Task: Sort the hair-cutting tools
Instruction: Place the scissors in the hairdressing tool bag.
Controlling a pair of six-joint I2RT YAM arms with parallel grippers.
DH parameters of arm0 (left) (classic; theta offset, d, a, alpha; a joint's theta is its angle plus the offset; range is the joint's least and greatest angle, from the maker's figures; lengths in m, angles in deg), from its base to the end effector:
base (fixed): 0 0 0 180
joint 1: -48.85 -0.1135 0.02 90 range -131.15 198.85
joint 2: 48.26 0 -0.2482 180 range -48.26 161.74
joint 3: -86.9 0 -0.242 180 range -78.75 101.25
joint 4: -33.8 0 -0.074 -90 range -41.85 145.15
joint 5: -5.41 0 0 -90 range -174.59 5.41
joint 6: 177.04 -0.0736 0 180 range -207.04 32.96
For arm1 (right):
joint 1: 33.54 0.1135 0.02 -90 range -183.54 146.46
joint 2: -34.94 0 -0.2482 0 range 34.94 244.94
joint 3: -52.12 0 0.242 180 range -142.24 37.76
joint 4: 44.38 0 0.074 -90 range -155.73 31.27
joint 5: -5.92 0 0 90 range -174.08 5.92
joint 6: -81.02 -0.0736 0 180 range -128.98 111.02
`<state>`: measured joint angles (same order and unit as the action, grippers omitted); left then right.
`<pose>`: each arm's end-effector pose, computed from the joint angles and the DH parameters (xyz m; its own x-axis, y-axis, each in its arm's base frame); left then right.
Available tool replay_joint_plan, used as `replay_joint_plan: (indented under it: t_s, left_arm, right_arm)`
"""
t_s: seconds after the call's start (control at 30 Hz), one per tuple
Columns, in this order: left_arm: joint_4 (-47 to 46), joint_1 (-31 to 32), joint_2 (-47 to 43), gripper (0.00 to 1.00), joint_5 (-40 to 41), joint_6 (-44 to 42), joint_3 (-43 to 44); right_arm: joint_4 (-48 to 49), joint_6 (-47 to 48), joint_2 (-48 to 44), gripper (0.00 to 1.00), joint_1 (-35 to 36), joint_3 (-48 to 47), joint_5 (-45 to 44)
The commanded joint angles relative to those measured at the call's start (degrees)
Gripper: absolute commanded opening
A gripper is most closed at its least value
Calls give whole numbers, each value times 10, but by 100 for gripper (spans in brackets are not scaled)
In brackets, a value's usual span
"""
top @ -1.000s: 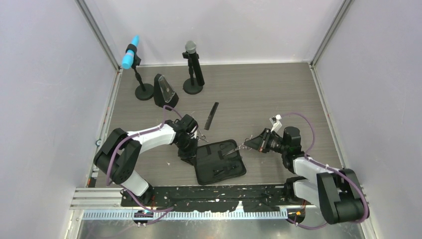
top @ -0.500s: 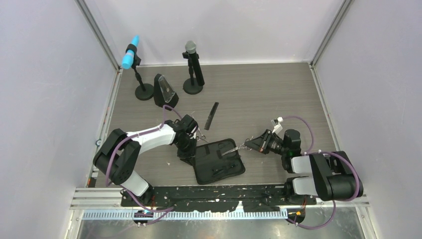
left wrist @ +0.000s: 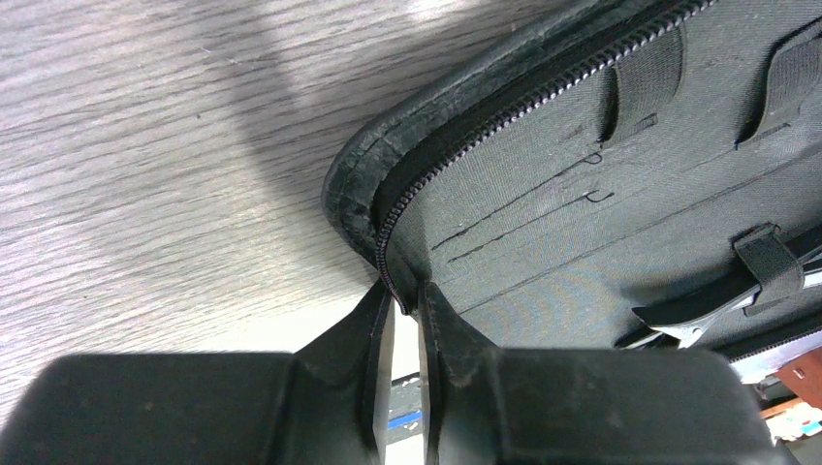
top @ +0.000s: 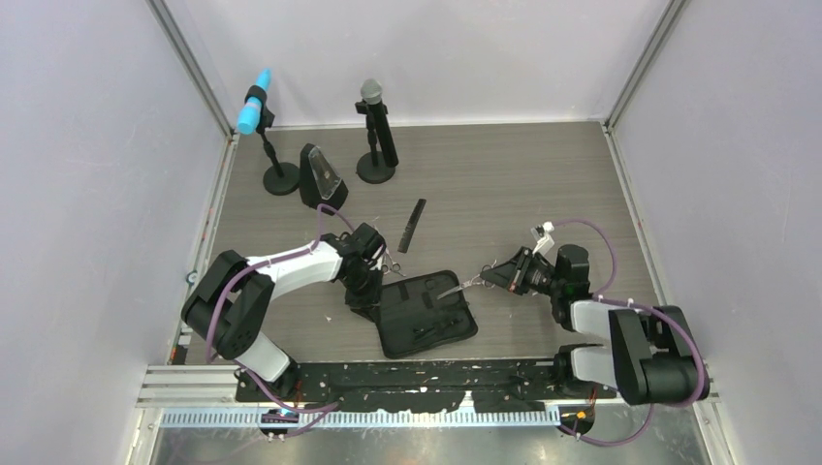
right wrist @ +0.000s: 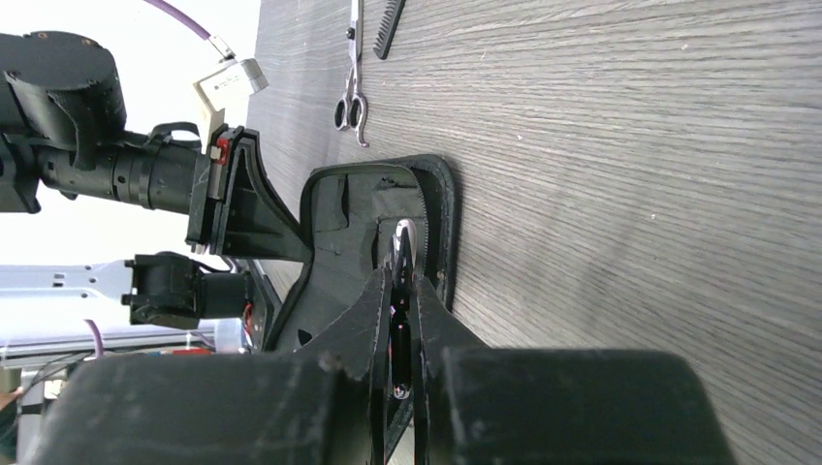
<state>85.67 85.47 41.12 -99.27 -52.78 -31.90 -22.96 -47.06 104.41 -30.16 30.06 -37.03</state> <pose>0.1941 -0.1675 0.1044 -0.9980 0.0632 -0.0023 0.0609 0.9509 -0.3036 0.2048 0.0661 0.1134 -0.7742 0.3752 -0.5097 -0.2788 0.5208 0.8069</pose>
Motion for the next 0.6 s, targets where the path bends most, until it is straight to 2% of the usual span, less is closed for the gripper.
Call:
replay_joint_plan:
  t_s: [0.0,0.27,0.5,0.57]
  left_arm:
    - [-8,-3,11,15,47,-13,11]
    - [-12,-4,12,14,41,-11,13]
    - [-16,-4,10,14,40,-10,11]
    - [-17,-3,7,13,39,-9,10]
  right_arm:
    - [102,-29,60,5,6,15,21]
    - [252,-103,166,5,42,14,38]
    - [551,-252,328,5,53,34,68]
    - [568,-256,357,5,66,31,66]
